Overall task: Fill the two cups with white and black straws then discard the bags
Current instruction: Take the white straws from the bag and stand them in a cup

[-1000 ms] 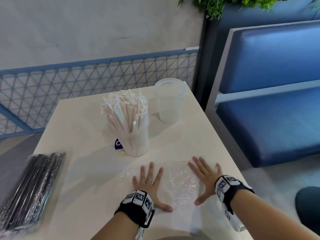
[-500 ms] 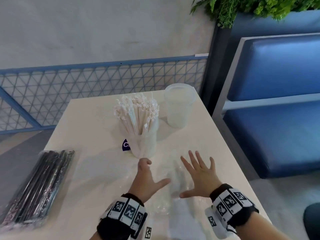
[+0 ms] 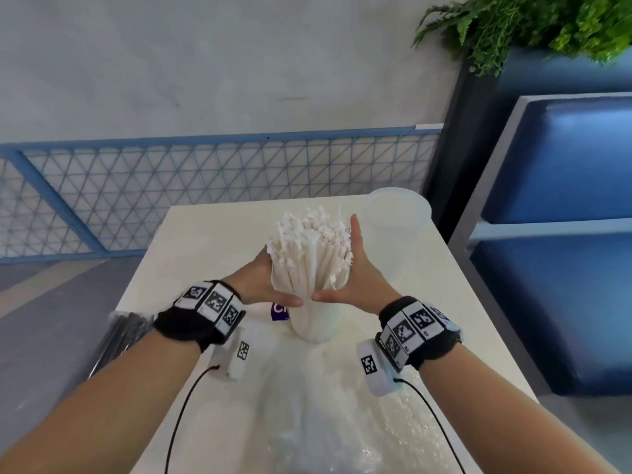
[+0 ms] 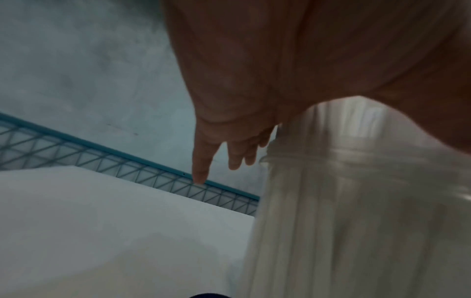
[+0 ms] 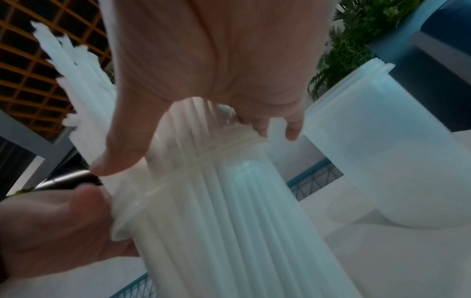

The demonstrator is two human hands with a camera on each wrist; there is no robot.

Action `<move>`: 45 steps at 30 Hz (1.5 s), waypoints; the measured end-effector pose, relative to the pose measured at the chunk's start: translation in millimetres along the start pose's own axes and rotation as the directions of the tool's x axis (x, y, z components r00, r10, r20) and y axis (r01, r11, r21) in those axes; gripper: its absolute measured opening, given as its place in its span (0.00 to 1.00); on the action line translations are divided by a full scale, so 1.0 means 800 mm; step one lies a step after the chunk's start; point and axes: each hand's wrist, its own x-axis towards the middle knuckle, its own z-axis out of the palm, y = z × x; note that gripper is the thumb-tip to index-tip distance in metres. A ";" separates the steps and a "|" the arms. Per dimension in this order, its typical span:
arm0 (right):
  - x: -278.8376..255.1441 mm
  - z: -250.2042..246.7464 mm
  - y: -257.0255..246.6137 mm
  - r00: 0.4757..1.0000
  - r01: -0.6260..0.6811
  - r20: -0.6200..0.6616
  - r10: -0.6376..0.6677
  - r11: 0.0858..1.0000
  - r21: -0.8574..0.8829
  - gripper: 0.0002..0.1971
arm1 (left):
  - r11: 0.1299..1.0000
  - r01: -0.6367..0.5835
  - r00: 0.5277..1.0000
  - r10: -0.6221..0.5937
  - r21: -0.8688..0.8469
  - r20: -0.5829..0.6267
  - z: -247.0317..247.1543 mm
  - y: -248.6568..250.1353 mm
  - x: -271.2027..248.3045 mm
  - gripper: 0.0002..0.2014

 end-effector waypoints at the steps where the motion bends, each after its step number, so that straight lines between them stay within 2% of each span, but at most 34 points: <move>1: 0.006 0.002 0.002 1.000 0.009 0.004 -0.009 1.000 0.015 0.72 | 0.999 -0.029 0.999 0.029 -0.015 0.012 -0.004 0.002 0.007 0.41; 2: 0.011 0.004 0.003 1.000 0.013 0.003 -0.013 1.000 0.003 0.72 | 0.998 -0.043 0.999 0.044 -0.050 0.027 -0.007 0.004 0.012 0.32; 3: 0.015 0.005 0.004 1.000 0.015 -0.007 -0.015 0.999 -0.045 0.72 | 0.993 -0.055 0.997 0.061 -0.106 0.050 -0.010 0.004 0.017 0.28; 4: 0.018 0.007 0.003 0.999 0.023 -0.024 -0.026 0.992 -0.122 0.73 | 0.986 -0.075 0.994 0.086 -0.152 0.073 -0.011 0.005 0.020 0.27; 6: 0.023 0.012 0.003 0.996 0.075 -0.037 -0.087 0.965 -0.253 0.73 | 0.977 -0.122 0.987 0.138 -0.175 0.081 -0.011 0.004 0.027 0.33; 8: 0.029 0.018 0.001 0.988 0.137 -0.033 -0.151 0.954 -0.266 0.70 | 0.972 -0.197 0.977 0.205 -0.127 0.053 -0.009 0.002 0.037 0.51; 10: 0.033 0.021 -0.001 0.979 0.179 -0.062 -0.194 0.964 -0.196 0.63 | 0.971 -0.227 0.972 0.230 -0.079 0.038 -0.010 0.004 0.042 0.58; 13: 0.037 0.016 -0.001 0.977 0.177 -0.118 -0.176 0.984 0.004 0.44 | 0.966 -0.240 0.971 0.239 -0.096 -0.024 -0.012 0.009 0.043 0.48; 15: 0.039 0.011 -0.002 0.978 0.175 -0.136 -0.159 0.978 0.114 0.35 | 0.954 -0.228 0.974 0.222 -0.193 -0.053 -0.015 0.014 0.042 0.45; 22: 0.038 -0.007 -0.028 0.952 0.284 -0.180 -0.246 0.930 0.235 0.29 | 0.892 -0.274 0.962 0.249 -0.358 -0.115 -0.032 0.037 0.029 0.38; 24: 0.037 -0.011 -0.034 0.944 0.312 -0.188 -0.270 0.917 0.248 0.29 | 0.878 -0.282 0.959 0.255 -0.386 -0.119 -0.033 0.040 0.027 0.39; 27: 0.036 -0.015 -0.034 0.946 0.318 -0.144 -0.291 0.918 0.237 0.35 | 0.882 -0.278 0.961 0.251 -0.380 -0.120 -0.031 0.038 0.022 0.40; 32: 0.031 -0.018 -0.001 0.980 0.184 0.057 -0.192 0.976 0.116 0.66 | 0.937 -0.211 0.975 0.221 -0.277 0.005 -0.019 0.010 0.024 0.60; 35: 0.028 -0.017 0.009 0.983 0.129 0.113 -0.144 0.983 0.128 0.69 | 0.936 -0.181 0.976 0.209 -0.302 0.061 -0.013 0.000 0.027 0.66; 37: 0.029 -0.017 0.010 0.985 0.118 0.117 -0.129 0.988 0.097 0.69 | 0.940 -0.167 0.978 0.196 -0.298 0.068 -0.007 0.001 0.027 0.63; 39: 0.029 -0.011 0.007 0.986 0.136 0.089 -0.142 0.988 0.069 0.64 | 0.953 -0.163 0.984 0.178 -0.257 0.034 0.001 0.003 0.028 0.55; 43: 0.033 -0.001 0.003 0.972 0.225 -0.092 -0.216 0.969 0.100 0.39 | 0.950 -0.210 0.977 0.196 -0.232 -0.079 0.004 0.002 0.033 0.47; 45: 0.034 -0.003 -0.003 0.963 0.246 -0.148 -0.224 0.958 0.146 0.32 | 0.932 -0.219 0.972 0.184 -0.289 -0.144 0.001 0.014 0.030 0.41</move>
